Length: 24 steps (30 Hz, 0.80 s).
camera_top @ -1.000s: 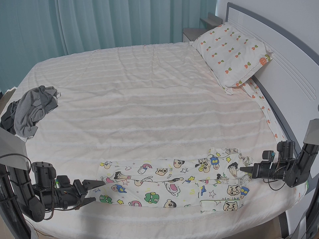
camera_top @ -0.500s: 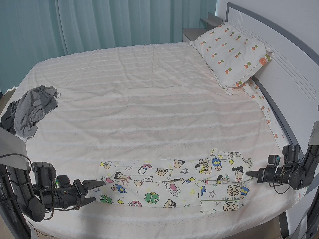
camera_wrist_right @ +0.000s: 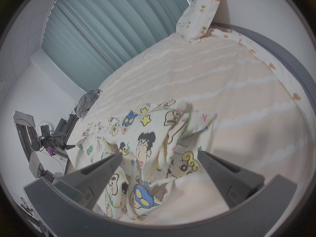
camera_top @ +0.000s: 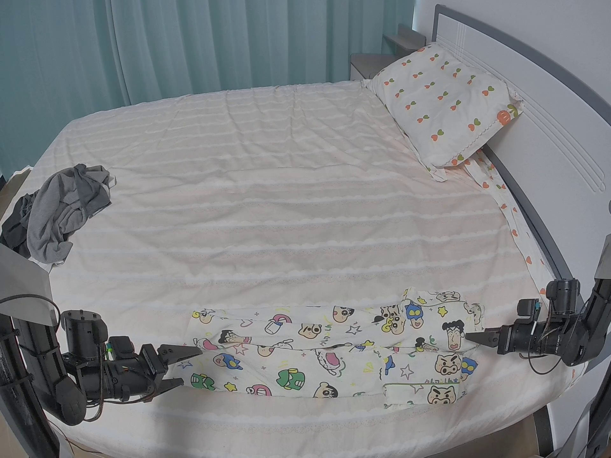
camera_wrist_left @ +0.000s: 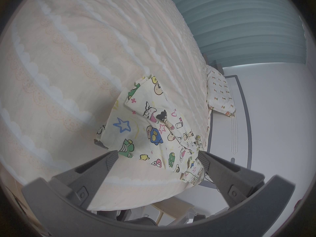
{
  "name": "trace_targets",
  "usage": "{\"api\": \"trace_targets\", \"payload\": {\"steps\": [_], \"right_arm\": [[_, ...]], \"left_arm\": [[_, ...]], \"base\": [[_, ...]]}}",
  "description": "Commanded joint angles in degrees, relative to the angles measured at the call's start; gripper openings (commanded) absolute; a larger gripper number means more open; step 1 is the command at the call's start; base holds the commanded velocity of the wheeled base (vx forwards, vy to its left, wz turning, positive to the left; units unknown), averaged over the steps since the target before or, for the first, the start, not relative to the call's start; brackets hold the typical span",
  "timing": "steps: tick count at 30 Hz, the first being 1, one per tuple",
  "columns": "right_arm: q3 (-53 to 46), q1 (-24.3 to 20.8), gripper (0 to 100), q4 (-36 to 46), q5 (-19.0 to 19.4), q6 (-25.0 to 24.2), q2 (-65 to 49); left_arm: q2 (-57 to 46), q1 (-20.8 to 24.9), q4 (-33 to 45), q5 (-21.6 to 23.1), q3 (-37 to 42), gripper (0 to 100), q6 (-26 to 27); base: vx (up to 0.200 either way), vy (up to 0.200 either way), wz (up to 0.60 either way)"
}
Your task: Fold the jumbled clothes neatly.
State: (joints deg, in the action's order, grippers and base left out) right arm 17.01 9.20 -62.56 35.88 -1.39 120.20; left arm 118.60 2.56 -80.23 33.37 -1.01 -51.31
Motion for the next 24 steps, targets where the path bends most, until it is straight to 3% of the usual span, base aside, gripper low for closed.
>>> {"api": "trace_targets", "payload": {"steps": [1,6,9,12,13,14,18,21,24], "right_arm": [[1.01,1.78,100,0.16,-0.02,-0.37,-5.59],[4.00,1.17,100,0.86,-0.46,-1.42,-9.72],[6.64,-4.55,100,0.95,-3.45,-3.80,-10.07],[7.16,-5.60,100,0.95,-4.41,-4.41,-9.90],[11.12,-11.31,100,2.09,-6.96,-9.95,-8.75],[13.05,-13.16,100,4.03,-7.14,-11.88,-8.49],[19.12,-16.59,100,11.59,-7.31,-15.57,-7.79],[26.06,-19.49,100,20.29,-7.66,-21.73,-7.26],[27.29,-22.91,100,22.84,-9.60,-23.31,-4.89]], "left_arm": [[0.14,-0.01,-0.02,0.03,0.66,100,-0.02],[0.14,-0.01,-0.02,0.03,0.66,100,-0.02],[0.14,-0.01,-0.02,-0.14,0.66,100,-0.02],[0.14,-0.01,-0.02,-0.14,0.66,100,-0.02],[0.14,-0.01,-0.02,-0.14,0.66,100,-0.02],[0.14,-0.01,-0.02,-0.14,0.66,100,-0.02],[0.14,-0.01,-0.02,-0.14,0.66,100,-0.02],[0.14,-0.01,-0.02,-0.14,0.66,100,-0.02],[0.14,-0.01,-0.02,-0.14,0.66,100,0.07]], "base": [[0.000,0.000,0.00],[0.000,0.000,0.00],[0.000,0.000,0.00],[0.000,0.000,0.00],[0.000,0.000,0.00],[0.000,0.000,0.00],[0.000,0.000,0.00],[0.000,0.000,0.00],[0.000,0.000,0.00]]}}
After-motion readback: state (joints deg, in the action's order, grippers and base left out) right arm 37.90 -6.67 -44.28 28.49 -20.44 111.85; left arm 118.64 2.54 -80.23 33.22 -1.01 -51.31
